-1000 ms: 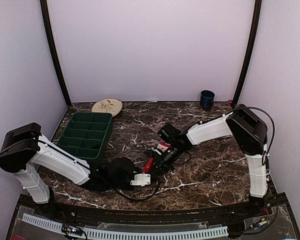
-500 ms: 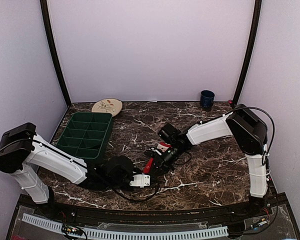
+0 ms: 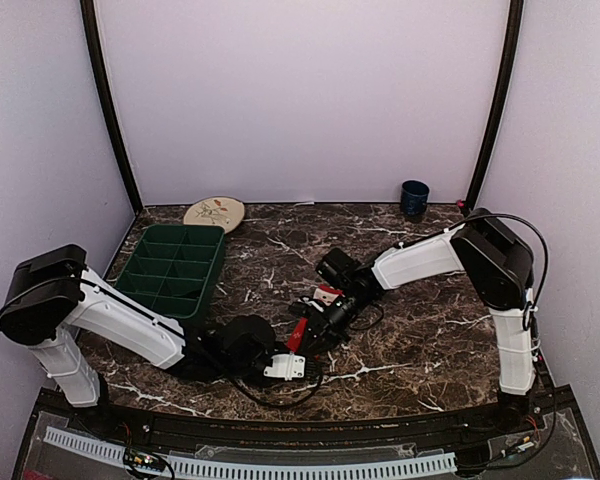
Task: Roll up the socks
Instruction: Roll the sock at the center of the board.
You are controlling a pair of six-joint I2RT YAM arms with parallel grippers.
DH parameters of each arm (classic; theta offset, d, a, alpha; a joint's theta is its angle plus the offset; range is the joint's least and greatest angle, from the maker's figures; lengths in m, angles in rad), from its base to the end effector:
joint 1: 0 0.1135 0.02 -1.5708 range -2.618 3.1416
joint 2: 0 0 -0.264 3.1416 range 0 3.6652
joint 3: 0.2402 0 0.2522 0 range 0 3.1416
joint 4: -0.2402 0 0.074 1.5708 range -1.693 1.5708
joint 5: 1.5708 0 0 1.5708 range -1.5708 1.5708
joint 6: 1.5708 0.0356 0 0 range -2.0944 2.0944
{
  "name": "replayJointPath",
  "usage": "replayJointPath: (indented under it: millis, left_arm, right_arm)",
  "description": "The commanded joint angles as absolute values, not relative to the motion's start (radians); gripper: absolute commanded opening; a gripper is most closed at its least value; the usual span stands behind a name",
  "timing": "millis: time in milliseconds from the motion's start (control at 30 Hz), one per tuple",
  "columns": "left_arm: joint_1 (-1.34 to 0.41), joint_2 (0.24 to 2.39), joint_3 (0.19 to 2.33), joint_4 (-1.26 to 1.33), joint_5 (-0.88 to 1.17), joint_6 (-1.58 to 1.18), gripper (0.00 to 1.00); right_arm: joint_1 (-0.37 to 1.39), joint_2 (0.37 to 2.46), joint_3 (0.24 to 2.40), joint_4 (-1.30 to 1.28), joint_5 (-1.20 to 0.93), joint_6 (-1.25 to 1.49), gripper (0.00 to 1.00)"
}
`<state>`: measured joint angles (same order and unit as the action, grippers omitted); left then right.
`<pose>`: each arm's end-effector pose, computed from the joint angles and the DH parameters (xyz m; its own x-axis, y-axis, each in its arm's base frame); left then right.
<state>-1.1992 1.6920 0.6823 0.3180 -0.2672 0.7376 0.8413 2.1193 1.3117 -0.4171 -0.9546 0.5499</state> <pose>0.1237 -0.2915 0.1310 0.3833 0.8028 -0.4567 0.7662 -0.0003 0.6426 0.2466 0.3194 0.1143 -0.8561 -0.5045 0.1120 -0.1970 0.5190 0.8318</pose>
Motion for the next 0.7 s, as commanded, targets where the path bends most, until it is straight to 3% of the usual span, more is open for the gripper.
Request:
replayJointPath:
  millis: [0,300,400,533,667]
  left_arm:
    - [-1.203,1.718,0.718,0.322,-0.259,0.73,0.31]
    - [-1.201,1.737,0.734,0.332,-0.274,0.739,0.3]
    - [-1.201,1.744,0.739,0.306,-0.27,0.728,0.22]
    - [-1.2,1.743,0.733,0.295,-0.272,0.728,0.02]
    - [-1.2,1.75,0.747,0.272,-0.272,0.726,0.0]
  right_arm:
    - [0.832,2.135,1.336,-0.423,-0.984,0.529,0.04]
    - [0.832,2.138,1.335,-0.43,-0.996,0.518,0.04]
    - [0.832,2.14,1.338,-0.437,-0.996,0.514,0.04]
    - [0.832,2.14,1.336,-0.446,-0.996,0.505,0.04]
    - [0.832,2.14,1.338,-0.453,-0.993,0.501,0.04]
